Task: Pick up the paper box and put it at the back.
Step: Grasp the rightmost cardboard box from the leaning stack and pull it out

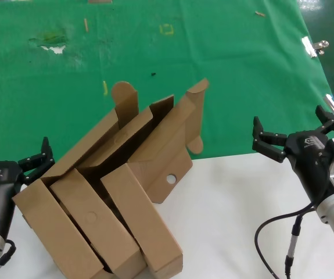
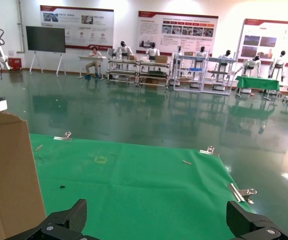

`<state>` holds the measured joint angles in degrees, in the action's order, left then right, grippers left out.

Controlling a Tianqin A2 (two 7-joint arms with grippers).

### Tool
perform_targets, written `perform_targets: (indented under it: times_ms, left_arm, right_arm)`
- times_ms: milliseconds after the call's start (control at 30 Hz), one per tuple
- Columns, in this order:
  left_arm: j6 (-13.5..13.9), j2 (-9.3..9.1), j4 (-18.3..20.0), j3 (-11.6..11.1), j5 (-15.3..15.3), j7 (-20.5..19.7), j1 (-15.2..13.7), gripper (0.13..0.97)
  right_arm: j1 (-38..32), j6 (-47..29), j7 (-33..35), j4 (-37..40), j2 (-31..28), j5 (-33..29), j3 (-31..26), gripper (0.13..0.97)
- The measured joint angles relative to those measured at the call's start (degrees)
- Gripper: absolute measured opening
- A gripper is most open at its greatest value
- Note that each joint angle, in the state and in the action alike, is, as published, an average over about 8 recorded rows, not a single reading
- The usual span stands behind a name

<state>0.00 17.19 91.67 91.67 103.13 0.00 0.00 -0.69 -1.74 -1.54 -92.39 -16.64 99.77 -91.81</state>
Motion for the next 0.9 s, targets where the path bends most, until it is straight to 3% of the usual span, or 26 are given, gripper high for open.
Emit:
perform_targets:
  times_ms: [233, 600, 767, 900]
  left_arm:
    - [0.0, 0.00, 0.0, 0.0, 0.0, 0.0, 0.0, 0.966]
    - [0.0, 0.00, 0.0, 0.0, 0.0, 0.0, 0.0, 0.926]
    - [0.0, 0.00, 0.0, 0.0, 0.0, 0.0, 0.0, 0.874]
    - [0.0, 0.00, 0.0, 0.0, 0.0, 0.0, 0.0, 0.821]
  right_arm:
    - [-0.3, 1.0, -0.1, -0.9, -1.1, 0.8, -0.8, 0.966]
    - [-1.5, 4.5, -2.3, -9.3, -12.7, 7.8, -3.6, 0.966]
    - [-0.6, -2.5, -0.3, -10.4, -16.4, 9.0, 0.6, 0.966]
    - [2.2, -12.3, 6.6, -10.4, -20.4, 12.2, 5.1, 0.966]
